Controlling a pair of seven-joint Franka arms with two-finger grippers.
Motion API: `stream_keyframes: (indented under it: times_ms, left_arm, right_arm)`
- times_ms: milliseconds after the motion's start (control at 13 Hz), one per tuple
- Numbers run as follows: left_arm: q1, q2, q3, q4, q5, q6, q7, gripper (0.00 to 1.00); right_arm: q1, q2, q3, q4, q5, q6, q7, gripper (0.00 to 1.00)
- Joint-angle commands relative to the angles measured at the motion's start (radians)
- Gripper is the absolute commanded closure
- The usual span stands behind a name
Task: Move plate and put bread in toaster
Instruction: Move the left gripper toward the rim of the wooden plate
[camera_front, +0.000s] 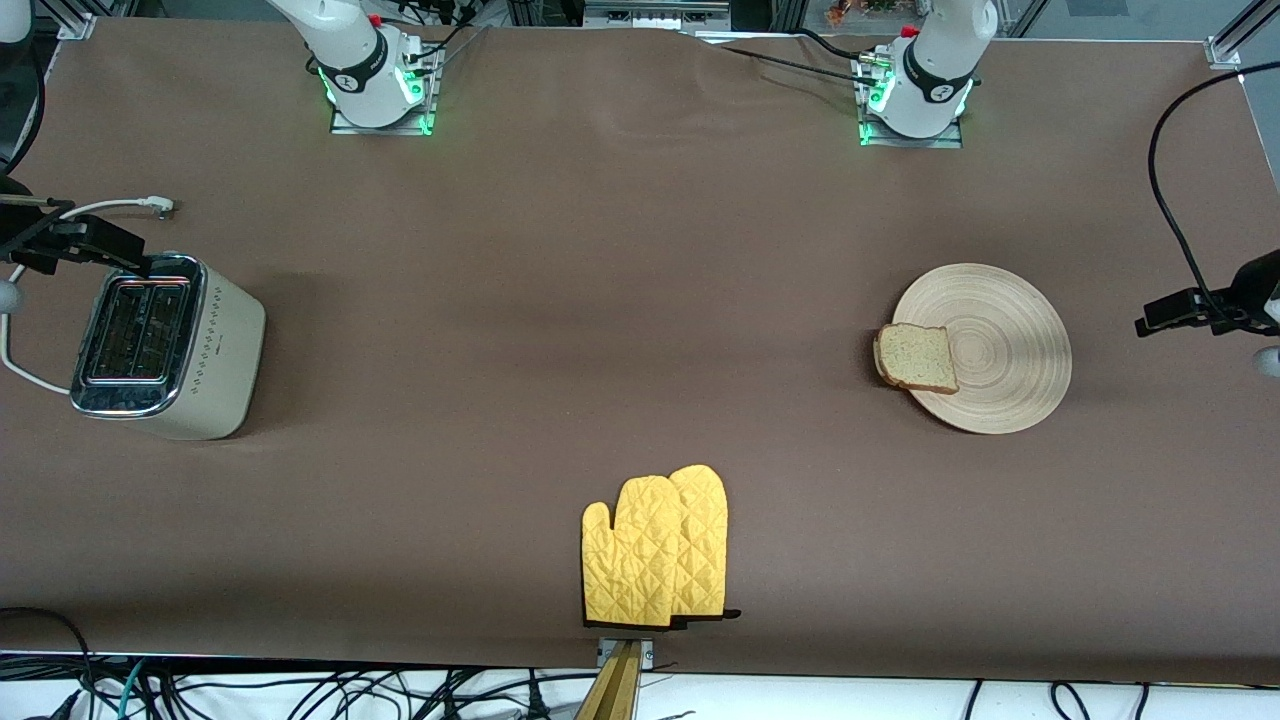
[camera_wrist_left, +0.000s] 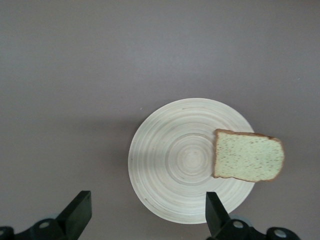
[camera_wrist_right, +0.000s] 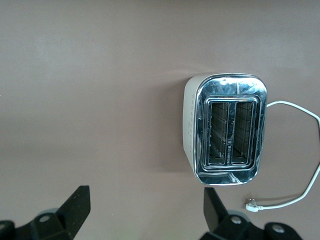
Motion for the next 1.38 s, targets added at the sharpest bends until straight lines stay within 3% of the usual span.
stream_keyframes:
  times_ms: [0, 384, 767, 1304]
  left_arm:
    - [0.046, 0.068, 0.02, 0.021, -0.086, 0.046, 0.2, 0.0]
    - [0.167, 0.225, 0.02, 0.035, -0.221, 0.048, 0.43, 0.0]
    - [0.267, 0.429, 0.017, 0.166, -0.277, 0.011, 0.641, 0.0]
    - [0.324, 0.529, 0.021, 0.17, -0.467, -0.174, 0.738, 0.0]
  right_arm:
    - [-0.008, -0.009, 0.004, -0.008, 0.007, 0.005, -0.003, 0.0]
    - [-0.008, -0.009, 0.002, -0.007, 0.007, 0.005, -0.003, 0.0]
    - [-0.008, -0.008, 0.002, -0.007, 0.007, 0.005, -0.003, 0.0]
    - [-0.009, -0.008, 0.002, -0.007, 0.007, 0.005, -0.003, 0.0]
